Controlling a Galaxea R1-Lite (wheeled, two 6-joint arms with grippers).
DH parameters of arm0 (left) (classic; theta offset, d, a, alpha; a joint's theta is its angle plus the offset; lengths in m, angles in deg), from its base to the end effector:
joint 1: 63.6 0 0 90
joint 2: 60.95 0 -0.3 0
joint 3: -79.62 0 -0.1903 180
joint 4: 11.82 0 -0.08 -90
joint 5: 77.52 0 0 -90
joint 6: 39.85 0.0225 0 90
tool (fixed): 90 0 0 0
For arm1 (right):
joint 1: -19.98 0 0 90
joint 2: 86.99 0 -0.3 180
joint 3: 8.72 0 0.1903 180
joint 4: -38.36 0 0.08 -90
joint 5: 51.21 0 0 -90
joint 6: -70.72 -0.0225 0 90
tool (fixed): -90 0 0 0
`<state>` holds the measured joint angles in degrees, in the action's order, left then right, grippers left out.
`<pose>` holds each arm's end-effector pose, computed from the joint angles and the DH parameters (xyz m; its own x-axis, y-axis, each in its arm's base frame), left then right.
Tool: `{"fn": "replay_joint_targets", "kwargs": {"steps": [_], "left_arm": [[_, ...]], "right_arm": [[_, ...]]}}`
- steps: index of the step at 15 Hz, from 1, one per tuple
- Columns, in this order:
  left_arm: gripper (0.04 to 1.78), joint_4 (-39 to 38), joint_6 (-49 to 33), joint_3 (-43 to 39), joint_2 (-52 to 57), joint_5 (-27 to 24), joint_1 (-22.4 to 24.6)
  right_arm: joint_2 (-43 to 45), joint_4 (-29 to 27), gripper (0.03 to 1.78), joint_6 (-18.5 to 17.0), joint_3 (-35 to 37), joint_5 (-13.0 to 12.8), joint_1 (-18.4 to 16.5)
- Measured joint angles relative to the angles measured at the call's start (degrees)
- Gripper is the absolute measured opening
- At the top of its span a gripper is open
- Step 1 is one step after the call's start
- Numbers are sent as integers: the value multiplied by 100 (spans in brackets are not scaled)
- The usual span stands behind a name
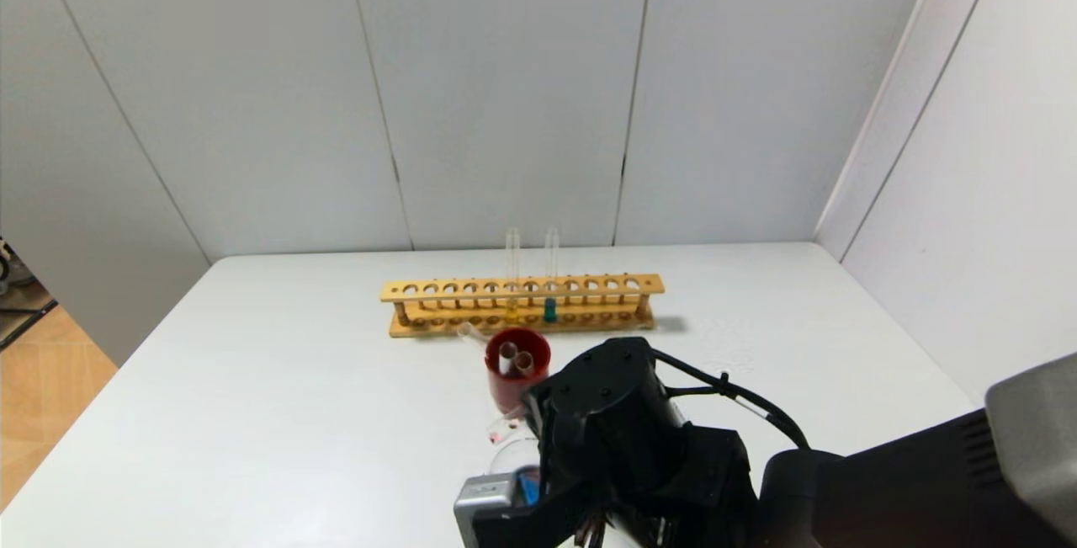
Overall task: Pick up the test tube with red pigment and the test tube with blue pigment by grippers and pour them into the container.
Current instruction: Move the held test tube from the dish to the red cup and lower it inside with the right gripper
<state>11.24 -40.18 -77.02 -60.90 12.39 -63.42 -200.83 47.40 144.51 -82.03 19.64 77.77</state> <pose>-0.0229 -0.0001 0.0760 1.0000 0.0016 0.0061 -0.0015 1.0000 -0.0057 0.1940 0.2941 0.0978 0.7069 0.5067 -0.4934 -0.4489 -0.2178 -0.8667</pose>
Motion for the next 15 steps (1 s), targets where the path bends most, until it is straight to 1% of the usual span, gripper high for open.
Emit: {"fn": "replay_joint_targets", "kwargs": {"steps": [2, 3, 5, 6, 7, 8, 9, 10, 12, 13, 14, 15], "left_arm": [[175, 0, 0, 0, 0, 0, 0], [175, 0, 0, 0, 0, 0, 0], [175, -2, -2, 0, 0, 0, 0], [175, 0, -5, 0, 0, 0, 2], [175, 0, -2, 0, 0, 2, 2], [175, 0, -9, 0, 0, 0, 0], [175, -2, -2, 0, 0, 0, 0], [175, -2, -2, 0, 0, 2, -2], [175, -2, 0, 0, 0, 2, 0], [175, 0, 0, 0, 0, 0, 0], [175, 0, 0, 0, 0, 0, 2], [175, 0, -5, 0, 0, -1, 2]], "right_arm": [[160, 41, 32, -1164, 102, 350, 2], [254, 69, 32, -1840, 149, 477, 2], [428, 327, 32, -3127, 212, 571, -9], [512, 662, 32, -3783, 251, 562, -50], [579, 1070, 32, -4320, 321, 555, -124], [639, 1517, 32, -4771, 419, 551, -226], [692, 2030, 32, -5174, 540, 542, -358], [733, 2523, 32, -5480, 656, 529, -502], [780, 3504, 32, -5954, 817, 513, -909], [791, 3868, 32, -6178, 855, 510, -1100], [796, 4116, 32, -6451, 874, 507, -1237], [797, 4233, 32, -6749, 879, 501, -1353]]}}
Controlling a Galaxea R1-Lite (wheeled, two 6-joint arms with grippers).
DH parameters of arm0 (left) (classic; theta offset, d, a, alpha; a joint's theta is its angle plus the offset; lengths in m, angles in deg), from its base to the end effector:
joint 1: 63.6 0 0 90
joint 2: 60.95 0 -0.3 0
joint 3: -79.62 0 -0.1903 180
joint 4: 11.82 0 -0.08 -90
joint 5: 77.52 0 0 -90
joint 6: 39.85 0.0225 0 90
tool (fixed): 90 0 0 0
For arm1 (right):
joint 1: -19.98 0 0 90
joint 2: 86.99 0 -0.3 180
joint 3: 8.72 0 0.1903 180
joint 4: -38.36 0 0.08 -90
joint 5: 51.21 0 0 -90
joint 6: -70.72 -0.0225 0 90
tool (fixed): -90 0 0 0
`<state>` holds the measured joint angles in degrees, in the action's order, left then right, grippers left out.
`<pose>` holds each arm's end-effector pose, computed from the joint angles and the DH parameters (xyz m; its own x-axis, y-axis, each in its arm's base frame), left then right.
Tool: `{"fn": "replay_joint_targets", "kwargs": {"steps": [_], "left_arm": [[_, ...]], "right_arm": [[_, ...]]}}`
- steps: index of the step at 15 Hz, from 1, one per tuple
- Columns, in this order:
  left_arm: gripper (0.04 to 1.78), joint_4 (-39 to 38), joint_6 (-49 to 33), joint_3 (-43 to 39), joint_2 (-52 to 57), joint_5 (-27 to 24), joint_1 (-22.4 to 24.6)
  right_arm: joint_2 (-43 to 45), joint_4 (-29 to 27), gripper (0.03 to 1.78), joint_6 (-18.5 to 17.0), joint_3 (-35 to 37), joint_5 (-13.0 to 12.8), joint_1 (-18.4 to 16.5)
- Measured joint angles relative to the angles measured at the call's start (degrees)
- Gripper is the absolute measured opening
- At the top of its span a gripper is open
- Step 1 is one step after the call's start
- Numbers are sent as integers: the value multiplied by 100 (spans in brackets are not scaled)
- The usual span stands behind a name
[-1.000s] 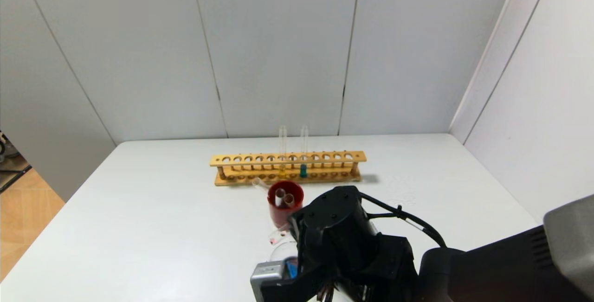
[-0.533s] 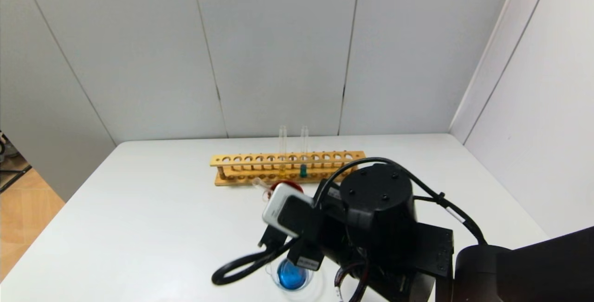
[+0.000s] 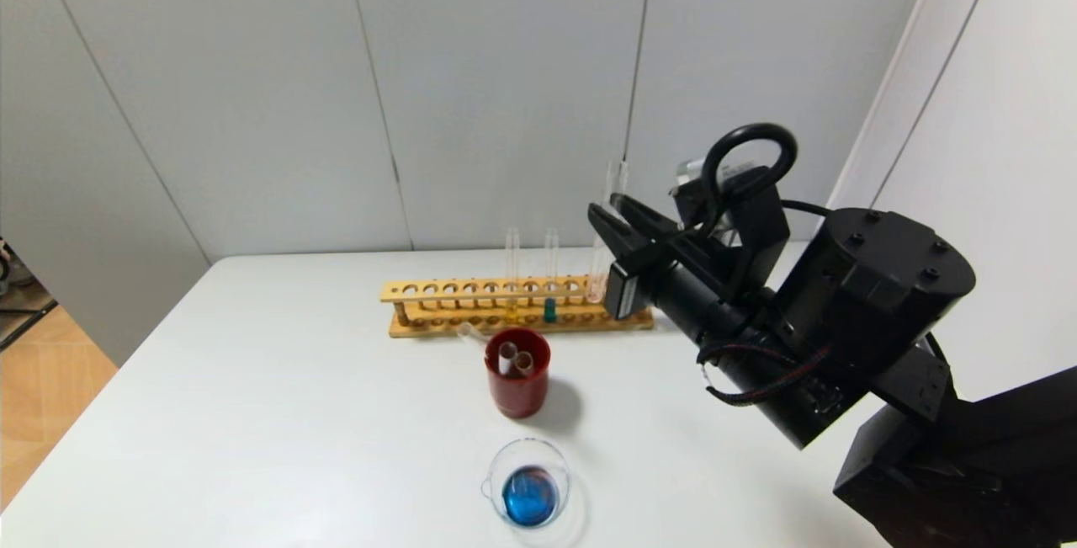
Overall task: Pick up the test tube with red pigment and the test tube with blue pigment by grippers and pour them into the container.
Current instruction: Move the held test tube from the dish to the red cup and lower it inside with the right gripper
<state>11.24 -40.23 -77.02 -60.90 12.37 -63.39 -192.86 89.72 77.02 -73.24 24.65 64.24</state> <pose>-0.0229 -0.0001 0.0760 1.0000 0.0017 0.0061 -0.0017 1.0000 -0.0066 0.2367 0.2230 0.1805 0.8544 0.4915 0.1686 -0.4878 0.8705 -0.0659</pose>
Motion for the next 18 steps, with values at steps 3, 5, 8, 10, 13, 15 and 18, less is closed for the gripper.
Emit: {"fn": "replay_joint_targets", "kwargs": {"steps": [3, 5, 8, 10, 13, 15, 18], "left_arm": [[175, 0, 5, 0, 0, 1, 0], [175, 0, 2, 0, 0, 1, -2], [175, -2, 2, 0, 0, 1, -2], [175, 0, 2, 0, 0, 1, -2], [175, -2, 2, 0, 0, 1, -2], [175, 0, 2, 0, 0, 1, 0], [175, 0, 5, 0, -2, 1, 0]], "right_arm": [[-43, 22, 32, -878, -29, -5, -199], [-138, -4, 32, -1274, -16, 9, -204], [-423, 18, 32, -1537, -43, 26, -121], [-695, 33, 32, -1610, -156, 43, -61], [-1062, 35, 32, -1621, -418, 89, 22], [-1320, 33, 32, -1612, -652, 89, 129], [-1646, 10, 32, -1608, -950, 102, 249]]}}
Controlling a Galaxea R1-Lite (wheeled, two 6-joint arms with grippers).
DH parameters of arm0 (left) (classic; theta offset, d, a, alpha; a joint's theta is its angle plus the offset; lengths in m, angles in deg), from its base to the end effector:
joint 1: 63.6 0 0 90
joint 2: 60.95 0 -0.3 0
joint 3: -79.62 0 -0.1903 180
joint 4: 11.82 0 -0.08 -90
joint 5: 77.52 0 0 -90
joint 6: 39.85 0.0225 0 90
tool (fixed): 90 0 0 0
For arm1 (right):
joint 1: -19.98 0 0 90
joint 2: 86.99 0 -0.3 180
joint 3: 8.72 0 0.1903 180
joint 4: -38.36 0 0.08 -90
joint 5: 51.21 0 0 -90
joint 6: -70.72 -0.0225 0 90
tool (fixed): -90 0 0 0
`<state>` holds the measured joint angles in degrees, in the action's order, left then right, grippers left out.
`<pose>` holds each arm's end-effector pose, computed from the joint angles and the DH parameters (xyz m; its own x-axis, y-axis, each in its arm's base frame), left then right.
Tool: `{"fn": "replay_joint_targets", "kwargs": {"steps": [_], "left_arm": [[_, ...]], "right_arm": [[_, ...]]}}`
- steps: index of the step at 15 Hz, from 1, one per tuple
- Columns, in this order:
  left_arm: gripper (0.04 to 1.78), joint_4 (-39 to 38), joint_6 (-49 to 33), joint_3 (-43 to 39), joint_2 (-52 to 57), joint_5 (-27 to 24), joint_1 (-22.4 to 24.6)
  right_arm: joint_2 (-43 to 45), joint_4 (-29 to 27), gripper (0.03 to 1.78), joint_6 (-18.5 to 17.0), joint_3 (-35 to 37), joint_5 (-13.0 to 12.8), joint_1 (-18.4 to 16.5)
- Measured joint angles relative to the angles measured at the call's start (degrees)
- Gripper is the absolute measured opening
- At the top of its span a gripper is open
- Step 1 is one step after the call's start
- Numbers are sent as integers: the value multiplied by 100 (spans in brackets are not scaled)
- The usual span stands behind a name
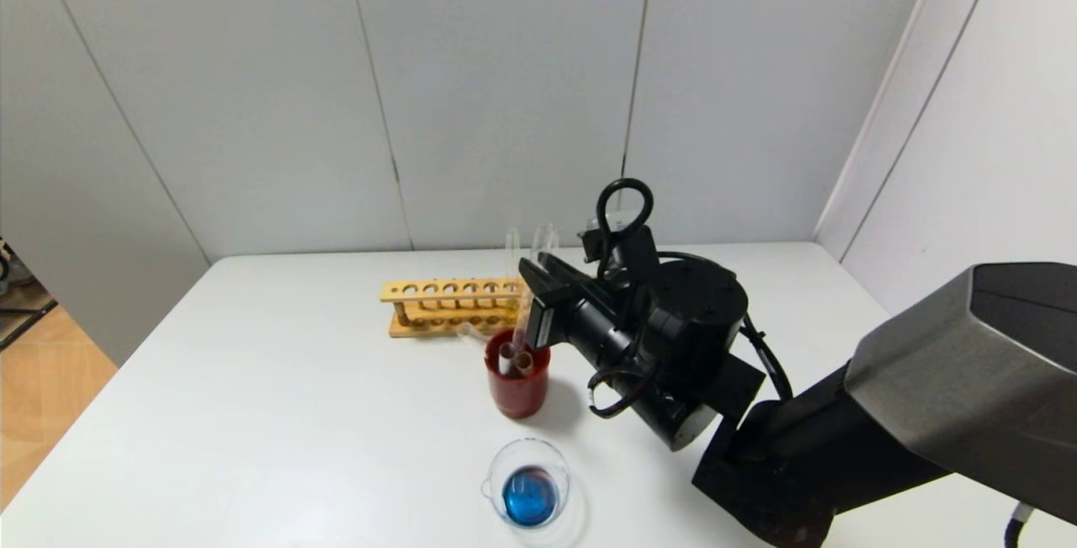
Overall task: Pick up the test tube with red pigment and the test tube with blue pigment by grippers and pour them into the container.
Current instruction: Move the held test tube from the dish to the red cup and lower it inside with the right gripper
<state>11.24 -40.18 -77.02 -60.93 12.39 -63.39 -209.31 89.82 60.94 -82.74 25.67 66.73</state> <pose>-0.0228 -0.0001 0.0760 1.0000 0.0021 0.0056 -0.0021 1.0000 -0.0058 0.2701 0.2797 0.1171 0.8316 0.5527 0.0537 -0.5524 0.8135 0.1819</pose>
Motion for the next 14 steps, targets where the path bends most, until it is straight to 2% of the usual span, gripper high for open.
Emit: {"fn": "replay_joint_targets", "kwargs": {"steps": [7, 11, 14], "left_arm": [[175, 0, 0, 0, 2, 0, -2], [175, 0, -2, 2, 2, 0, 0], [175, -2, 0, 2, 2, 0, -2]], "right_arm": [[-472, 17, 32, 0, -218, 9, 74], [-566, 20, 32, -11, -251, 11, -87], [-502, 22, 32, 5, -251, 144, -222]]}}
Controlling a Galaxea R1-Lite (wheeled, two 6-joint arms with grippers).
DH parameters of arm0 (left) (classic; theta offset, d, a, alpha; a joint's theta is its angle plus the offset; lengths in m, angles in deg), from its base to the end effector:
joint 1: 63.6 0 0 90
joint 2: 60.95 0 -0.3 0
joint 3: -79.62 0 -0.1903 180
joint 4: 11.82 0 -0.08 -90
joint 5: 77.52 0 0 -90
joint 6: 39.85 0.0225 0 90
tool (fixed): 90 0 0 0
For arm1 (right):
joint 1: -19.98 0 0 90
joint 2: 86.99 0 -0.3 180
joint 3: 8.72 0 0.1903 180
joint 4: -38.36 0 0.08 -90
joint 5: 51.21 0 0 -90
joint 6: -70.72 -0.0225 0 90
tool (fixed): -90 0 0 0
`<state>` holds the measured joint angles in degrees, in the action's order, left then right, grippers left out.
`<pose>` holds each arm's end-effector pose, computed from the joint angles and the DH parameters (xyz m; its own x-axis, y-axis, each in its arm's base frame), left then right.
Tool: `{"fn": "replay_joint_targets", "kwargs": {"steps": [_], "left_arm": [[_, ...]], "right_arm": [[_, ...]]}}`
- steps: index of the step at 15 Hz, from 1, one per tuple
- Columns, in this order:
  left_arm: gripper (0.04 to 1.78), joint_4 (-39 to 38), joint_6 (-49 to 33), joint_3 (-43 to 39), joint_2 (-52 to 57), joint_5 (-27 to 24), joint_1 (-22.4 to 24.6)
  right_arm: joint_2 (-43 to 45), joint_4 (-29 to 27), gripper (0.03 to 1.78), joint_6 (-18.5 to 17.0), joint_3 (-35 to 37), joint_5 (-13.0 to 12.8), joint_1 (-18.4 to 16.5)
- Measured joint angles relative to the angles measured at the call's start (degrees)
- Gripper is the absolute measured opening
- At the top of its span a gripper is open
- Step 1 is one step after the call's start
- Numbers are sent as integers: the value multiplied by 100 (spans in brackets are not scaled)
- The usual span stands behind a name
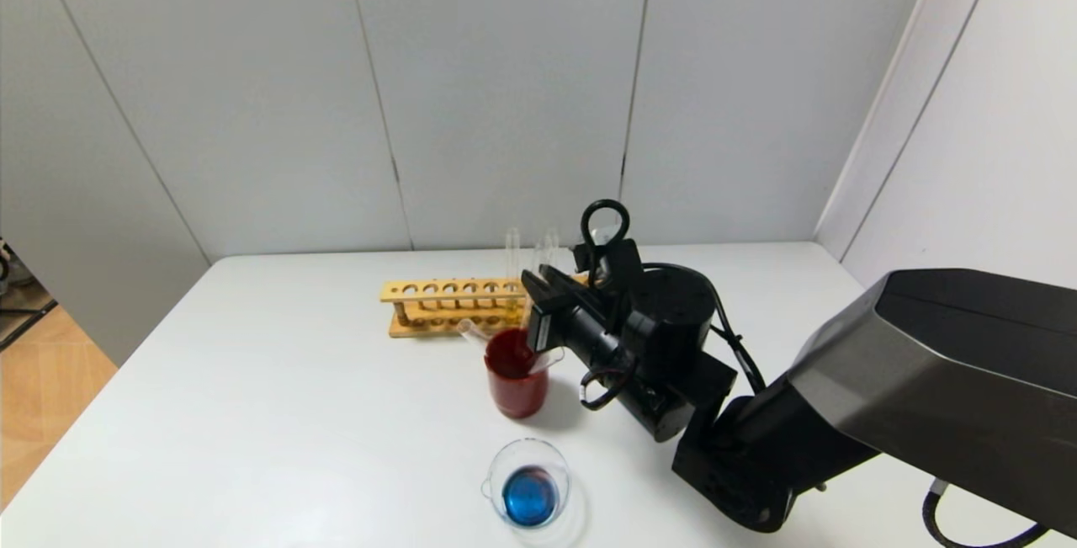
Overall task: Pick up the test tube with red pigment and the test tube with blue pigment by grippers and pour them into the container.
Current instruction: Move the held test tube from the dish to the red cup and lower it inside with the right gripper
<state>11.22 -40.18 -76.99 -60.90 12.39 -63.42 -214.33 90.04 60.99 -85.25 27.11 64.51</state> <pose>-0.0229 -0.0001 0.0762 1.0000 0.0016 0.0070 -0.0015 1.0000 -0.0057 0.2914 0.2802 0.0926 0.8400 0.5424 0.0149 -0.5365 0.8262 0.1720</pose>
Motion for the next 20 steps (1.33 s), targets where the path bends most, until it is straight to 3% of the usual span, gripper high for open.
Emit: {"fn": "replay_joint_targets", "kwargs": {"steps": [10, 12, 16, 20], "left_arm": [[175, 2, -2, -2, 0, 0, 0], [175, 2, 0, -2, 0, 0, 0], [175, 2, -2, -2, 0, 0, 0], [175, 0, -2, -2, 0, 2, 0]], "right_arm": [[96, 1, 32, 213, 24, 38, 63], [99, 6, 32, 469, 101, 41, 177], [79, 6, 32, 1404, 239, 83, 444], [102, 4, 32, 1907, 118, 295, 591]]}}
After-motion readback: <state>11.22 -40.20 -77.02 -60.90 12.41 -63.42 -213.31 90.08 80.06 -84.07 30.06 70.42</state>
